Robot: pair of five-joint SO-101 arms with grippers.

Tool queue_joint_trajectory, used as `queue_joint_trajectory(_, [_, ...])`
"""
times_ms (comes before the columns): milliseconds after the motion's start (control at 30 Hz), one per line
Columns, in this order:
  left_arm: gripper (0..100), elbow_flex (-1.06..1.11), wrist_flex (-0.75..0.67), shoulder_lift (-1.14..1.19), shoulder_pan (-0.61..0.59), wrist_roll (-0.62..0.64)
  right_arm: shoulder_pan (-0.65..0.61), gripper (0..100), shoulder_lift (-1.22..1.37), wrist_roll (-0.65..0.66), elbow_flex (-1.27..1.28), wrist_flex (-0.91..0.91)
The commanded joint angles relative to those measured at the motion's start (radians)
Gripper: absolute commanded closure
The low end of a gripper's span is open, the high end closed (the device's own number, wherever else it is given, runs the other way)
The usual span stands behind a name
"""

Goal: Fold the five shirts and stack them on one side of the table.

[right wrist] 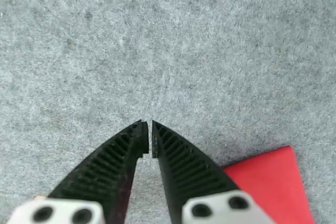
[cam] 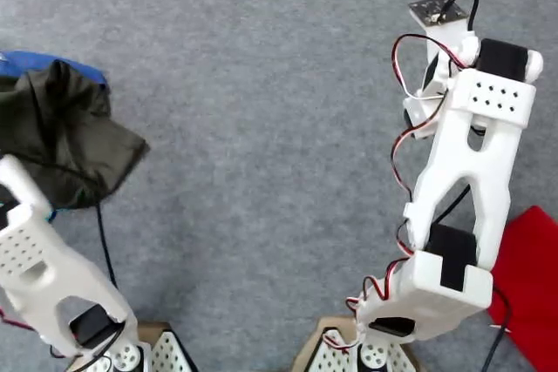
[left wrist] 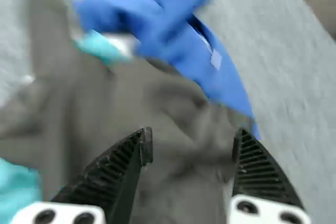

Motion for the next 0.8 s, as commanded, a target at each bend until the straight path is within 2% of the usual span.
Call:
queue_joint_trajectory(0, [76,0.011,0.025,-0.018,0.086,0.002,-0.016,97.2,-0.061,-0.008,-0.004,0.008])
queue_joint_trajectory(167, [79,0.083,-0.057,0.062,0.025,0.009,-0.008,97.2,-0.061,-0.008,-0.002,0.009])
queue_joint_trajectory(333, [79,0.109,-0.032,0.139,-0.101,0.0,-0.01,97.2,-0.059,-0.008,-0.002,0.008])
queue_joint_trajectory(433, [79,0.117,-0.046,0.177,-0.135,-0.031,-0.016,97.2,-0.054,-0.008,-0.002,0.003])
queue_joint_trajectory(500, [84,0.114,-0.058,0.217,-0.135,-0.041,-0.018,97.2,-0.053,-0.008,-0.004,0.0])
queue_joint_trajectory(600, [99,0.107,-0.072,0.252,-0.12,-0.04,-0.019,97.2,-0.053,-0.008,-0.004,-0.011])
queue_joint_trajectory(767, [98,0.005,0.044,0.228,-0.017,-0.032,-0.019,97.2,-0.053,-0.008,-0.002,-0.011])
